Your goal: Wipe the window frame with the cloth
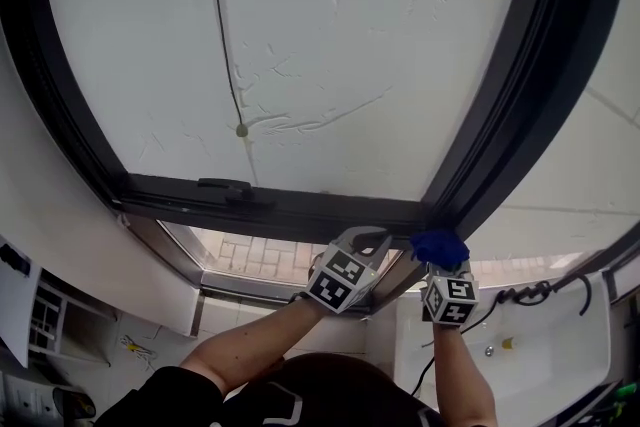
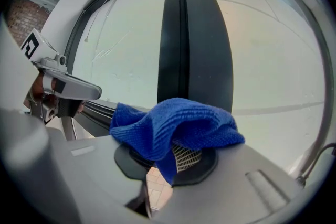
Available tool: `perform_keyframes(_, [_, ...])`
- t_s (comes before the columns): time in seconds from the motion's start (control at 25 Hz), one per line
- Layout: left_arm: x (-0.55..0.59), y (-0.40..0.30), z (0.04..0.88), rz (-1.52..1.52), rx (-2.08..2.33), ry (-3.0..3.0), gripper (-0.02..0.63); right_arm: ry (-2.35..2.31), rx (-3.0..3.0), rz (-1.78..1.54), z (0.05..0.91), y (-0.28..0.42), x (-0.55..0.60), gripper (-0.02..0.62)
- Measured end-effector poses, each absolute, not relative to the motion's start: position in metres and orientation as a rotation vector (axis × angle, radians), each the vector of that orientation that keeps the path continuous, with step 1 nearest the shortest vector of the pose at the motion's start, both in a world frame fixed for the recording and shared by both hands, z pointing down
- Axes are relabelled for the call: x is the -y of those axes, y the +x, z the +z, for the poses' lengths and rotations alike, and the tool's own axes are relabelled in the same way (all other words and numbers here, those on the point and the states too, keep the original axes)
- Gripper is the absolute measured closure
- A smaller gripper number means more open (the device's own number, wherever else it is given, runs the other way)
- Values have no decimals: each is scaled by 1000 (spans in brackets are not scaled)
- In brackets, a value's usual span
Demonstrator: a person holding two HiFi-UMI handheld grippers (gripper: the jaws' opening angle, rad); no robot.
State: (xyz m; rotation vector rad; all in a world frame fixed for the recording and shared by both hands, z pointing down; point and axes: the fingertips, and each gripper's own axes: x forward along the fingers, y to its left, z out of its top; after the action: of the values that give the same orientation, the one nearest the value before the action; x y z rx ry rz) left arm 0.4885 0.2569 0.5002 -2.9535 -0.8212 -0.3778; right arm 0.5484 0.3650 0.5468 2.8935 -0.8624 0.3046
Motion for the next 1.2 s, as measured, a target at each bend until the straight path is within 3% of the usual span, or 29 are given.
perform_keyframes(0.48, [-230,483,485,-294,753,-2987,614,2917,783,272,537,511,-383,543])
perform_keyframes(1.2, [-245,483,507,-366,730,-2984,614,2756,900,254,557,550,-357,543])
